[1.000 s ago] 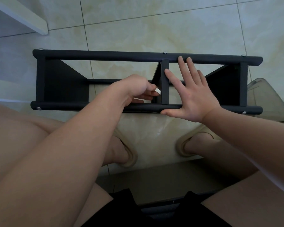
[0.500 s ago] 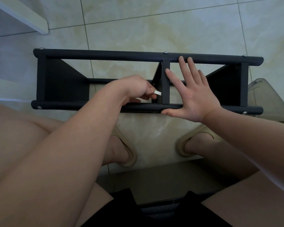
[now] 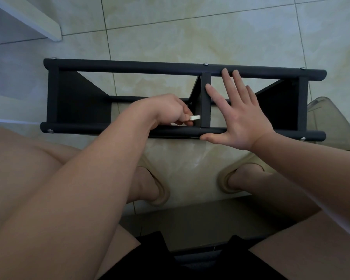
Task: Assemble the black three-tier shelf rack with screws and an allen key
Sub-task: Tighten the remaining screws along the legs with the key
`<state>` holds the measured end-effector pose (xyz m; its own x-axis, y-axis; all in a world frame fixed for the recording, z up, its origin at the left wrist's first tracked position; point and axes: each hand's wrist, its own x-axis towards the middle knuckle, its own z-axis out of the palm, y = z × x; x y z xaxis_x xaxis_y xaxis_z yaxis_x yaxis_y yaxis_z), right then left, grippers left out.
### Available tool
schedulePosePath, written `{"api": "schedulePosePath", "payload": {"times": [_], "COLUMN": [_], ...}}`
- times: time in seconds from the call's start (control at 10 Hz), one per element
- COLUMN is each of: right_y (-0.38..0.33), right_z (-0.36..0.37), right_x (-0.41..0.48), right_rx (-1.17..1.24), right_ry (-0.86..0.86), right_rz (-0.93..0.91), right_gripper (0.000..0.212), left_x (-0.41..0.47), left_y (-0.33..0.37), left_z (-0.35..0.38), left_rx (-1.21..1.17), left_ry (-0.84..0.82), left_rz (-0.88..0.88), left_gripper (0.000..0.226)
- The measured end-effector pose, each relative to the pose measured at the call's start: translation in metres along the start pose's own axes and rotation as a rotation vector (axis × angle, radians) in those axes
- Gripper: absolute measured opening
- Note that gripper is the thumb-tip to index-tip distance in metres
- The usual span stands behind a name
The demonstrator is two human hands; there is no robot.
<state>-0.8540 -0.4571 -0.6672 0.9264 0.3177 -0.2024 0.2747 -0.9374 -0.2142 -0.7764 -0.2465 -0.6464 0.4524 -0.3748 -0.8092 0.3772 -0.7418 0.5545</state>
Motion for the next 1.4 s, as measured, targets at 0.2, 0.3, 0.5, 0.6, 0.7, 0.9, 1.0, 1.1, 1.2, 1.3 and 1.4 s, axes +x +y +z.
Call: {"api": "schedulePosePath", "payload": {"times": [0.2, 0.3, 0.5, 0.6, 0.7, 0.9, 1.0, 1.1, 1.2, 1.3, 1.4], "right_y": [0.001, 0.001, 0.001, 0.001, 0.001, 0.001, 0.001, 0.000, 0.000, 0.000, 0.000], "right_z": [0.001, 0.001, 0.001, 0.001, 0.001, 0.001, 0.000, -0.001, -0.001, 0.000, 0.000], "right_x": [0.001, 0.001, 0.001, 0.001, 0.001, 0.001, 0.001, 0.001, 0.001, 0.001, 0.001], "right_rx": [0.000, 0.000, 0.006, 0.008, 0.007, 0.010, 0.013, 0.013, 0.014, 0.022, 0.020], "right_ry": [0.008, 0.013, 0.010, 0.007, 0.008, 0.007, 0.004, 0.004, 0.003, 0.012, 0.014], "right_rz": [-0.003, -0.003, -0.002, -0.002, 0.000, -0.002, 0.002, 0.004, 0.003, 0.003, 0.002], "right_gripper": [0.113, 0.113, 0.113, 0.113, 0.113, 0.113, 0.114, 0.114, 0.114, 0.113, 0.113], "left_x": [0.000, 0.001, 0.003, 0.004, 0.005, 0.008, 0.012, 0.014, 0.013, 0.011, 0.010], "left_y": [-0.002, -0.002, -0.005, -0.005, -0.004, -0.001, -0.001, 0.000, 0.002, 0.004, 0.007], "left_z": [-0.001, 0.001, -0.003, -0.010, -0.012, -0.001, 0.008, 0.013, 0.014, 0.014, 0.015], "left_rx": [0.055, 0.058, 0.139, 0.177, 0.158, -0.204, -0.383, -0.435, -0.483, -0.513, -0.529], "left_ry": [-0.010, -0.016, 0.132, 0.183, 0.189, 0.137, 0.170, 0.257, 0.303, 0.332, 0.344], "left_rz": [0.000, -0.001, 0.026, 0.061, 0.132, 0.090, 0.038, 0.010, -0.020, -0.042, -0.056], "left_gripper": [0.021, 0.021, 0.017, 0.022, 0.025, 0.004, 0.006, 0.006, 0.006, 0.003, 0.004]}}
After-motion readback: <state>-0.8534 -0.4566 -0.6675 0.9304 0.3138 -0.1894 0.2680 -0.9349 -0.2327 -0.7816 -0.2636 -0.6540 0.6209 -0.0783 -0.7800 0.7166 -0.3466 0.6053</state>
